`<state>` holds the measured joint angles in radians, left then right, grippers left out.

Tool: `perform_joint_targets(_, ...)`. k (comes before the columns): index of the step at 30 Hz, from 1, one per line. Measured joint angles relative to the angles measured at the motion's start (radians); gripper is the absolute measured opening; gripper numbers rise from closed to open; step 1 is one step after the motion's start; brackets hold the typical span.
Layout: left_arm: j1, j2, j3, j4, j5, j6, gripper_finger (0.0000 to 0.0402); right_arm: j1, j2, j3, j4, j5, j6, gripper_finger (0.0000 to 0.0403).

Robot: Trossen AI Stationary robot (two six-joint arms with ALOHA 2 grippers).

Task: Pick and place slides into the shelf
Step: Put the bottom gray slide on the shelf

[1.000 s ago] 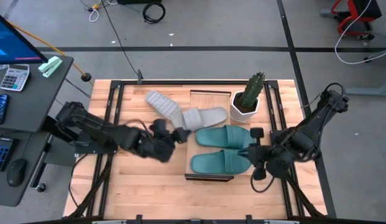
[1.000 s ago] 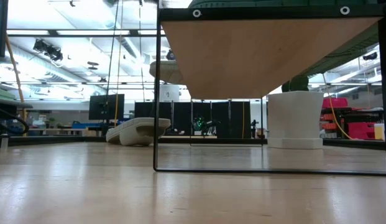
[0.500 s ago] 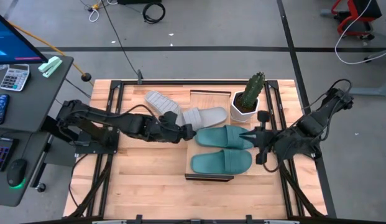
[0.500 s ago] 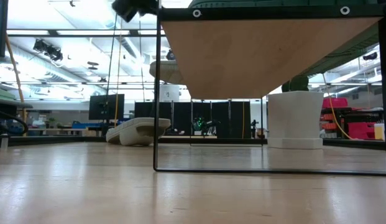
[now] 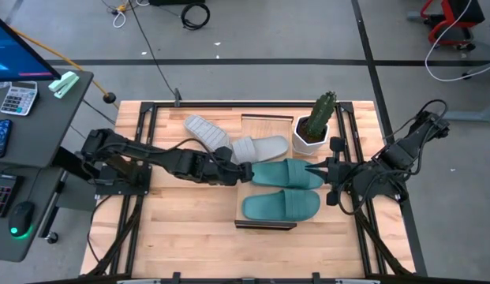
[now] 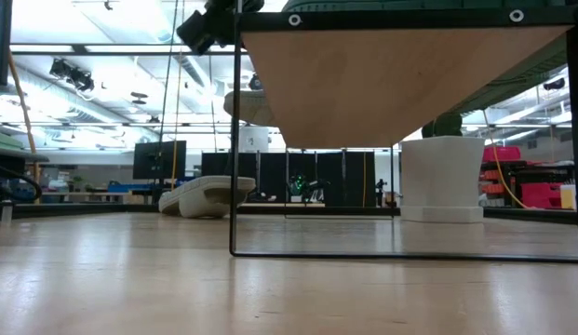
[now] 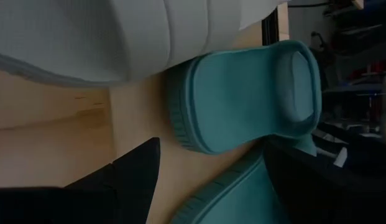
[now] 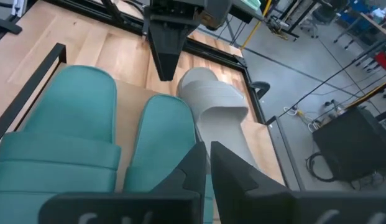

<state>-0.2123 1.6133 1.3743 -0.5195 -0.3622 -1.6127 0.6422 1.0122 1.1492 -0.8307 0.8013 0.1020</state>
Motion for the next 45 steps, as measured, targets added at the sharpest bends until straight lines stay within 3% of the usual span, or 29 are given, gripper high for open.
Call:
perform_joint_targets(17,0.002,0.013,0.000,0.039,0.000,0.039,0.0289,0.000,0.000,0.000,0.002,0.005,0.006,0.0030)
perform_joint_targets(34,0.038,0.013,0.000,0.023,0.053,0.258,0.0289,0.000,0.000,0.000,0.001,0.005,0.145,0.0030)
perform_joint_targets(45,0.059,0.013,0.000,0.021,0.098,0.190,0.0289,0.000,0.000,0.000,0.001,0.006,0.159,0.0030)
